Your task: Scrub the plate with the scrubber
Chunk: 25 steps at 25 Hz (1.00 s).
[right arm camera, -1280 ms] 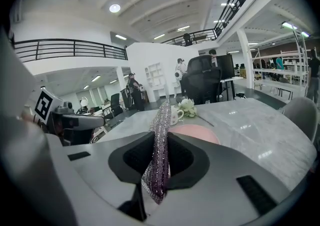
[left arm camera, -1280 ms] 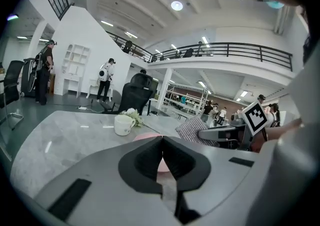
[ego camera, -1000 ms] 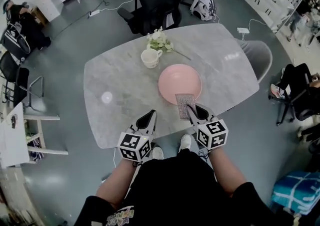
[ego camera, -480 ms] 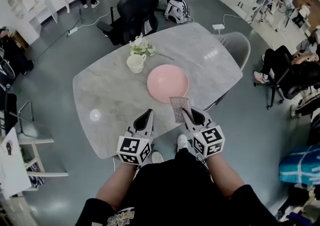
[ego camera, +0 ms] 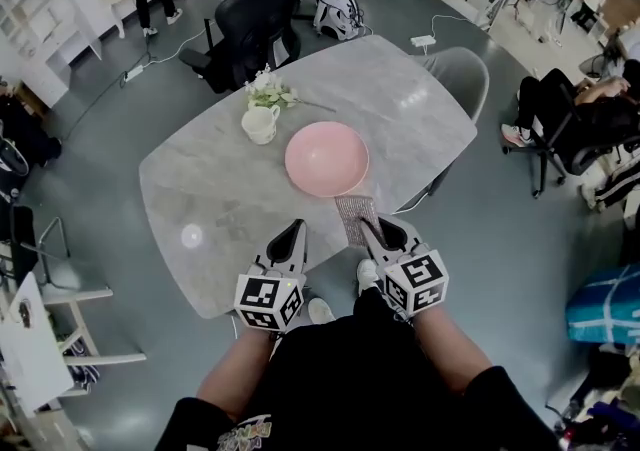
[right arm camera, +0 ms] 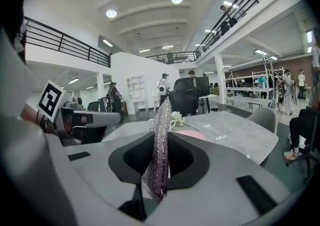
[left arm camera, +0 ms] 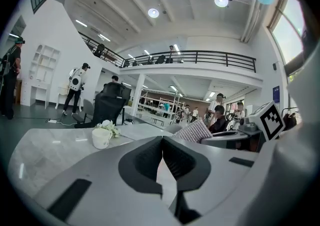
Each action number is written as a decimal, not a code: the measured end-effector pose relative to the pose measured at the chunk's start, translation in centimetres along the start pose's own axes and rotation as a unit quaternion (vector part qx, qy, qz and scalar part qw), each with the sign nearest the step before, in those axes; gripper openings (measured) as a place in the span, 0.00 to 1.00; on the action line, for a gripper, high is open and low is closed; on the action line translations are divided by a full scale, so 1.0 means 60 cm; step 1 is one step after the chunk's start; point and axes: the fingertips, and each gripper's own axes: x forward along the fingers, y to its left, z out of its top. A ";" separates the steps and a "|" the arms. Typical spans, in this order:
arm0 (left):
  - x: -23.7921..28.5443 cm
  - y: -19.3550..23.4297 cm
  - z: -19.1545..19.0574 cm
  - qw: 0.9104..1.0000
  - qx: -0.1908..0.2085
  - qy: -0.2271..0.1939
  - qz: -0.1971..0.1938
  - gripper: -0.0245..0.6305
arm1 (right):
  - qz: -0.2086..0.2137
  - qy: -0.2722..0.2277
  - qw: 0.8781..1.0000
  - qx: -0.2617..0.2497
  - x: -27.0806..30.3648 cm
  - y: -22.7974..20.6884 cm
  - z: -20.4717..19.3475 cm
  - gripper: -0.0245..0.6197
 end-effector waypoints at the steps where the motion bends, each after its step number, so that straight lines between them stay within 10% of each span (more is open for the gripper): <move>1: 0.001 -0.001 -0.001 1.000 -0.001 0.001 0.000 0.07 | 0.000 0.000 1.000 0.000 -0.001 -0.001 0.000 0.15; 25: 0.004 0.004 -0.010 1.000 -0.007 0.009 0.001 0.07 | 0.009 0.009 1.000 -0.001 0.012 -0.010 -0.013 0.15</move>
